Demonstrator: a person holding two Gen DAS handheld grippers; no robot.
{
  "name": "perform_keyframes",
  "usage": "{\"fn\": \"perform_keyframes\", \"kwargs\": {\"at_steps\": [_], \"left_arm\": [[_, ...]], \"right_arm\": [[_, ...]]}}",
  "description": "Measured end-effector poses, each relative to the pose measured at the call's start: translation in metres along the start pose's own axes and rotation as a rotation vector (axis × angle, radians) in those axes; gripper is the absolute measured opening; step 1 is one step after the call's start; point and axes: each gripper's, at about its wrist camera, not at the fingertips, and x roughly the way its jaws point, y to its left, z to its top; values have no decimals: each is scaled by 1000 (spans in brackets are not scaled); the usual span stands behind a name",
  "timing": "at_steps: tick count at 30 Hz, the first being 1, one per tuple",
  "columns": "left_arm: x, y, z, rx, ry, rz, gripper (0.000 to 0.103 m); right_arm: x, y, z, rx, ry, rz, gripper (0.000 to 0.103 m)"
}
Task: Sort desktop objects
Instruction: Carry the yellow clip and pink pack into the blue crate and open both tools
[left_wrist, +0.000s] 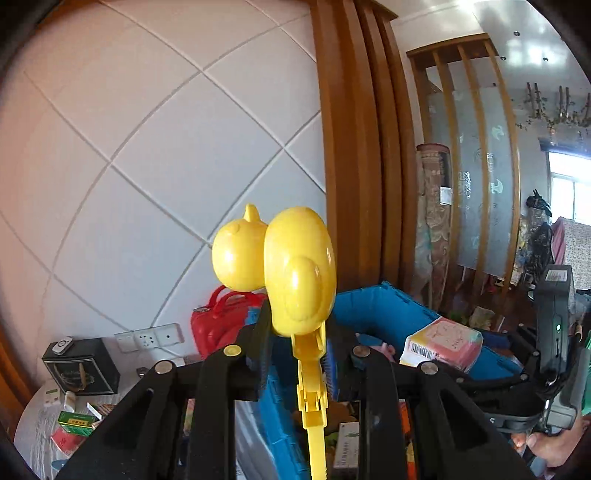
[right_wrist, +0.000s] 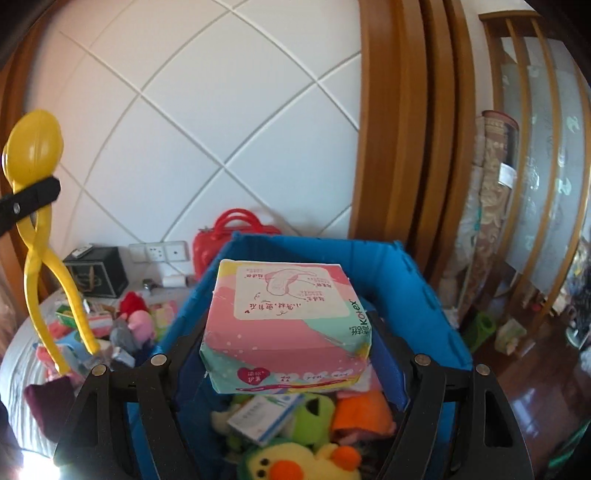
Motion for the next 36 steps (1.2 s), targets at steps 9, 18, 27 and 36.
{"fn": "perform_keyframes", "kwargs": {"at_steps": [9,18,27,36], "left_arm": [[104,-90,-63,47,370,-72,23],[138,-109,-98,40,502,-1,23],[141,-97,-103,-21,529,38,50],[119,-94,-101,-21,479,52,57]], "right_arm": [[52,-88,-43,20,170,-21,78],[79,-109,-56,4,233,20,78],[82,-108,-51,-36,235,19,78],[78,-107,-49,-51,208,-10,86]]}}
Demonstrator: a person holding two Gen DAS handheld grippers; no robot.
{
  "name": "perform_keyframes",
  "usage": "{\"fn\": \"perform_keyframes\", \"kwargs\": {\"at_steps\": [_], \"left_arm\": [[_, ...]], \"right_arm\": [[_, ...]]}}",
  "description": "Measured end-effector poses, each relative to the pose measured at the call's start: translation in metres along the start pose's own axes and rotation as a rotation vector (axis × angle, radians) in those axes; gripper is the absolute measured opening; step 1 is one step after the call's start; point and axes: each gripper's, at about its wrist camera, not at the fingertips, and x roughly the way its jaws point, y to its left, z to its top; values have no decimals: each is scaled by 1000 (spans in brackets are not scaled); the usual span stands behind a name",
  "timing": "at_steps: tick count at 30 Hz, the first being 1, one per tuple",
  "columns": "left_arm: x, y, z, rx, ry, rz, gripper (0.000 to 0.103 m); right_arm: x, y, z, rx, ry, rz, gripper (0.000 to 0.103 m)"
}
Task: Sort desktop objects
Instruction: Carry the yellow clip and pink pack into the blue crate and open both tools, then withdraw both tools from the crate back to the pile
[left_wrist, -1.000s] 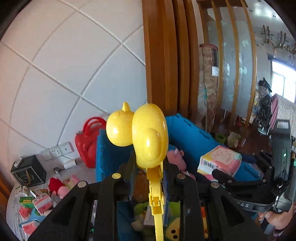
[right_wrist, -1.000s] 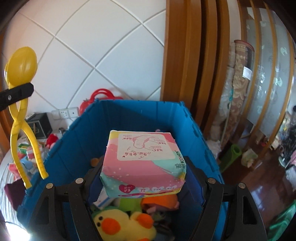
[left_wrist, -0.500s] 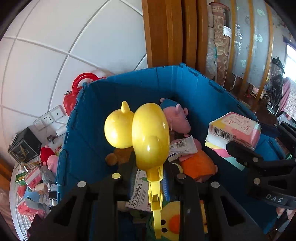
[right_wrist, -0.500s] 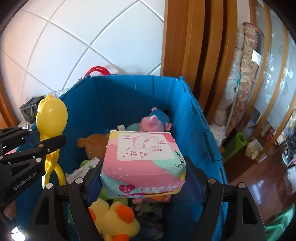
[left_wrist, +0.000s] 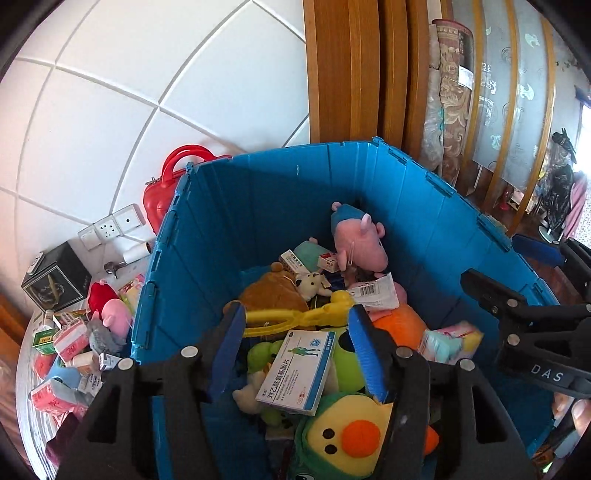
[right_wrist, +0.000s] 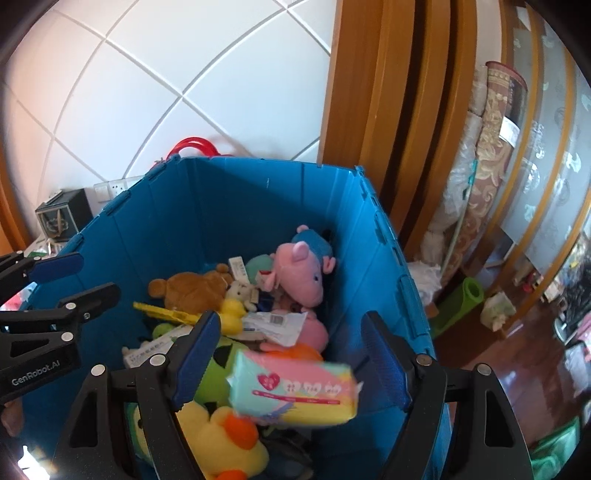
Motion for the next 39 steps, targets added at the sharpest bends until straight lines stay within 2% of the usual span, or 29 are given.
{"fn": "perform_keyframes", "kwargs": {"at_steps": [3,8,13,16,20,22,26,31,37,39], "left_arm": [[-9,2,-5,-5,-19,5,57],[-33,10,-15,-39,-84,10,58],[-65,19,-32,-69,-193,18,72],[-86,27,-44,-69,-271,40,74],[-113,56,-63,-126,-387,47,74],[-122,78,-74,-167,-409,76,74],[-127,125,-97,-219,-386,151,74],[-123,203,-134,-306,-282,251,74],[-118,294,-191,-411,-167,336,74],[-114,315,-211,-423,-130,340,74]], "right_arm": [[-5,-1,-1,11,-13,18,103],[-24,0,-6,17,-42,31,103],[-39,7,-20,25,-51,47,103],[-48,16,-28,32,-62,81,103],[-64,37,-30,35,-100,123,103],[-73,54,-29,30,-129,151,103],[-84,99,-25,14,-177,220,103],[-92,167,-18,-29,-226,336,103],[-85,260,-16,-74,-206,457,103],[-79,290,-19,-92,-189,496,103]]}}
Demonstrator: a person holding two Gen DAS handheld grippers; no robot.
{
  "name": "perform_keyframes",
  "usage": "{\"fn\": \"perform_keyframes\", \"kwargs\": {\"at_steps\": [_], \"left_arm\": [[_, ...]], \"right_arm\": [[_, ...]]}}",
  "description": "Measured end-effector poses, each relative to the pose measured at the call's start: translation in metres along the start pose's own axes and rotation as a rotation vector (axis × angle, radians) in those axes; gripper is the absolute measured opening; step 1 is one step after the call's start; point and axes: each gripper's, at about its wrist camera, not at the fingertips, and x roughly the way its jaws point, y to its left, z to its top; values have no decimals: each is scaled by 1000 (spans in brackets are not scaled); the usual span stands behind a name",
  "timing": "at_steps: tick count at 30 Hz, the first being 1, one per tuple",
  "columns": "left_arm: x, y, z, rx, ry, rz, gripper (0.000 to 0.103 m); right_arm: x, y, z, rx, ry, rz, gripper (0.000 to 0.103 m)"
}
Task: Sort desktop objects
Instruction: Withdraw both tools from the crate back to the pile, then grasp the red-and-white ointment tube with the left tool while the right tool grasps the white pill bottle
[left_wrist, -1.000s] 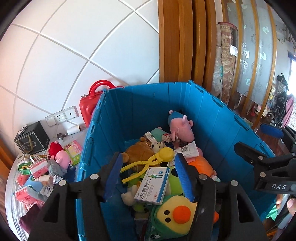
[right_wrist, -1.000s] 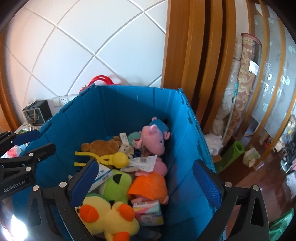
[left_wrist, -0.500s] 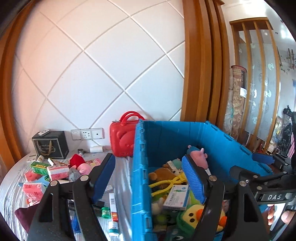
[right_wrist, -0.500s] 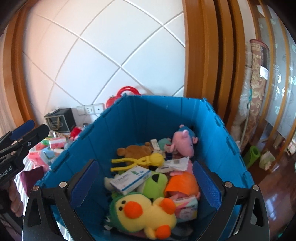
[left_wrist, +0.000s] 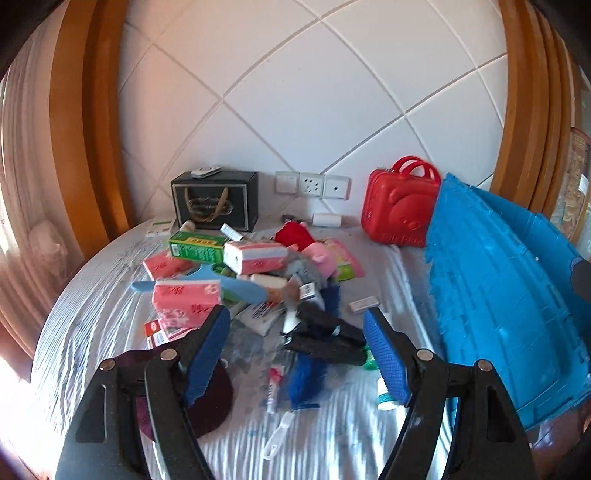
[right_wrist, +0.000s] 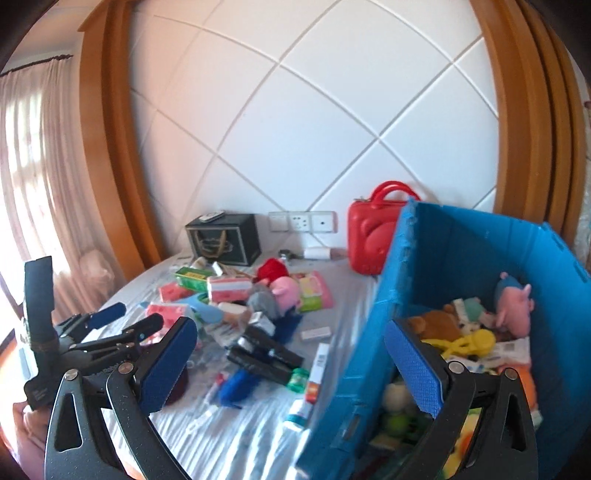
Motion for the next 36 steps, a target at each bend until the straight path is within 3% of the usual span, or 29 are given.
{"fn": "perform_keyframes", "kwargs": {"at_steps": [4,9,16,23,26,28,29,32,35,36], "left_arm": [[24,35,-21,11,60,20,74],[67,61,-48,25,147,6,74],[146,66,-96,60,304,-42,74],[204,50,-128,109,399,-89,70],[221,40,-134,136,420,-103,56],[230,35,-138,147,444,-115,39],[231,33,-139,157,432,-108,39],[232,29,-139,173,419,-111,18],[232,31,-140,153,422,-106,18],[231,32,-139,147,423,-103,17]], "right_arm": [[47,41,-16,7,60,54,103],[106,62,-51,58,188,59,103],[171,47,-117,155,359,-52,103],[208,23,-173,210,465,-165,103],[219,13,-193,221,499,-205,103],[226,5,-203,243,512,-212,103],[229,2,-206,251,516,-209,103],[235,-3,-208,248,505,-220,103],[243,-5,-207,237,500,-231,101],[246,-5,-207,225,500,-244,88]]}}
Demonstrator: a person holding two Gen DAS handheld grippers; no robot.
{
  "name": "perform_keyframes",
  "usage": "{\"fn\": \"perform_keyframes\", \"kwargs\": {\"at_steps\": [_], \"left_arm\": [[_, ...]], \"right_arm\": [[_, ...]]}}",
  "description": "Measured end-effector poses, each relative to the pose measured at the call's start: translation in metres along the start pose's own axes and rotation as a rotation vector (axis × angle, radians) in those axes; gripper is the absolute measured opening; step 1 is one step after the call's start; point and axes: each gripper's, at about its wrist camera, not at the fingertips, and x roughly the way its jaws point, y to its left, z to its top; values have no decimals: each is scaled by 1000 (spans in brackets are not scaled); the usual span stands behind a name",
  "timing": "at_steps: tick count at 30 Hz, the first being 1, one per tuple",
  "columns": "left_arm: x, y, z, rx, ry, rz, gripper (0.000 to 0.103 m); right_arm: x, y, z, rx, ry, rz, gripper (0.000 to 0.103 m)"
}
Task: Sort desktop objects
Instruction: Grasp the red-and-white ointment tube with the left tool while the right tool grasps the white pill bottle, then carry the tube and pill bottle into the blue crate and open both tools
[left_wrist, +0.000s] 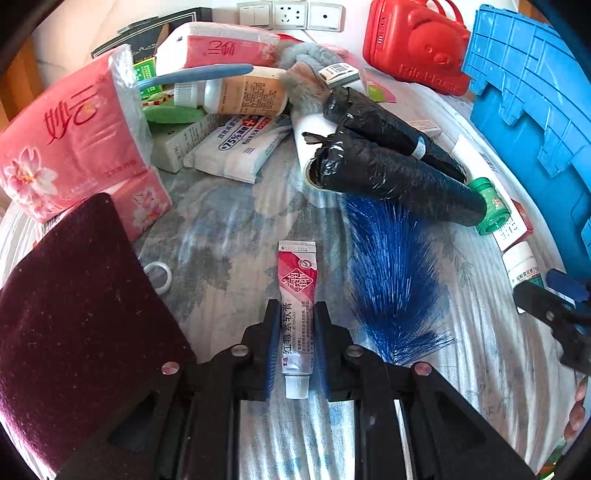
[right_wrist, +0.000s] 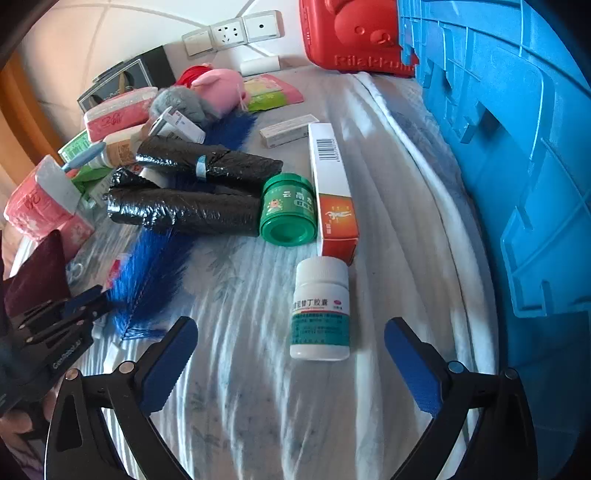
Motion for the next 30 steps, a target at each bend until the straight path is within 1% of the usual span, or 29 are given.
{"fn": "perform_keyframes", "kwargs": {"at_steps": [1,2,3,4,5,8,12,14,16,21,25,28,30], "left_arm": [[-2,1,0,-6,1,0,17],[-6,2,-1,-12,-2,0,17],[-10,5,0,-18,-7,1,17],[-15,6,1,-22,-14,2,17],[-20,8,1,-25,-21,3,17],[-40,9,2,-39,-52,6,17],[-75,3,8,-35,-122,4,17],[-97,0,14,-35,-169,-8,17],[-115,-11,27,-32,-210,-31,17],[-174,-32,48,-3,-331,-43,17],[-219,-59,62,37,-429,-74,17],[-248,-86,71,75,-489,-114,17],[-265,-108,77,105,-524,-136,17]], "right_arm": [[2,1,1,-12,1,-16,78],[5,2,2,-23,10,-25,60],[9,3,3,-28,22,-33,48],[13,3,4,-34,37,-41,43],[16,2,4,-33,52,-49,34],[15,1,4,-29,63,-42,34],[-17,9,8,-43,8,1,34],[-43,18,12,-60,-41,36,34],[-75,30,18,-93,-103,66,34],[-151,47,40,-140,-278,103,34],[-213,44,53,-151,-404,108,34],[-253,35,57,-162,-470,90,34],[-277,22,60,-150,-506,83,34]]}}
